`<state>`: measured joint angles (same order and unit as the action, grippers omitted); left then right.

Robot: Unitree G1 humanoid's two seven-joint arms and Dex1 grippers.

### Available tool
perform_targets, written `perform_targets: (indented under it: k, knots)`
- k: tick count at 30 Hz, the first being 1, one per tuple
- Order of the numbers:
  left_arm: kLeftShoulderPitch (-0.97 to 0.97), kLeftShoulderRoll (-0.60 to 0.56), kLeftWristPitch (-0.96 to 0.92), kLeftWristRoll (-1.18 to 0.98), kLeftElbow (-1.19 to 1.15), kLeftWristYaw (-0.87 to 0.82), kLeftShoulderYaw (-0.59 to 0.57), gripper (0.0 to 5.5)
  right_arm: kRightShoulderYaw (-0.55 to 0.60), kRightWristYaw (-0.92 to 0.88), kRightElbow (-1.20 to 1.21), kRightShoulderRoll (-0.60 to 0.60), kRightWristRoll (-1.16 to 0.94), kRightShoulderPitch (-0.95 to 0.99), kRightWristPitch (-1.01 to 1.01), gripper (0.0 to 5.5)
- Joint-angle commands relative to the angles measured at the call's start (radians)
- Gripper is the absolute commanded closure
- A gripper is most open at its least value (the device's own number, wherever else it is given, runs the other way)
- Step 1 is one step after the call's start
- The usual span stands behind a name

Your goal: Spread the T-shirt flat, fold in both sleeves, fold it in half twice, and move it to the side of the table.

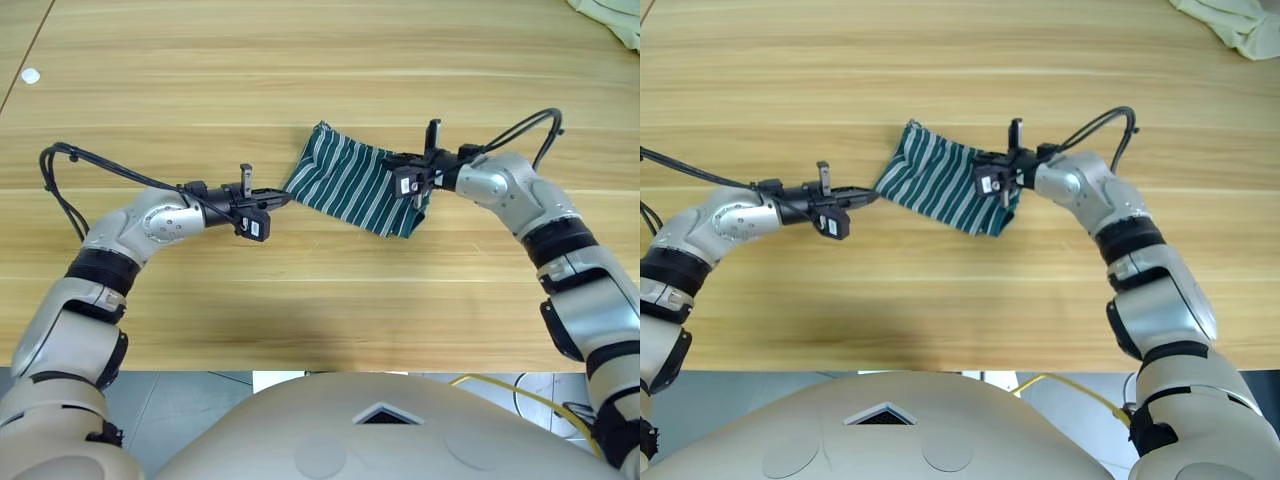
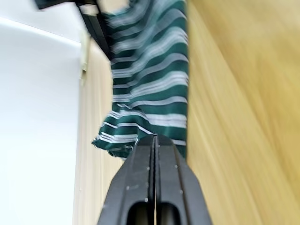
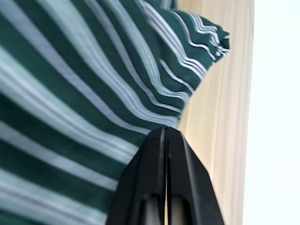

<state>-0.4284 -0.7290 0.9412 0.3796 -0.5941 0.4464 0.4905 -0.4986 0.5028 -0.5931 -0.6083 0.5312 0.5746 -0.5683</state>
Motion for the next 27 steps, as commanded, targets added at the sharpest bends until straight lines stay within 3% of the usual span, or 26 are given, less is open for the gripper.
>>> perform_targets:
  k: [1, 11, 15, 22, 27]
  knots:
    - [0.015, 0.031, 0.013, -0.126, -0.084, 0.044, -0.054, 5.50, 0.038, 0.071, 0.131, -0.030, -0.059, -0.060, 0.024, 5.49]
    - [-0.011, 0.124, 0.036, -0.092, -0.290, 0.015, -0.095, 5.50, 0.030, 0.011, 0.083, 0.147, -0.020, 0.060, 0.084, 5.49]
    - [-0.023, 0.152, 0.044, -0.085, -0.342, 0.011, -0.103, 5.50, -0.016, -0.029, -0.063, 0.220, 0.032, 0.131, 0.079, 5.49]
    - [-0.044, 0.190, 0.047, -0.056, -0.415, -0.019, -0.111, 5.50, -0.116, -0.237, -0.546, 0.445, 0.162, 0.313, 0.147, 5.49]
    - [-0.045, 0.198, 0.057, -0.039, -0.439, -0.034, -0.114, 5.50, -0.134, -0.313, -0.694, 0.539, 0.177, 0.333, 0.181, 5.49]
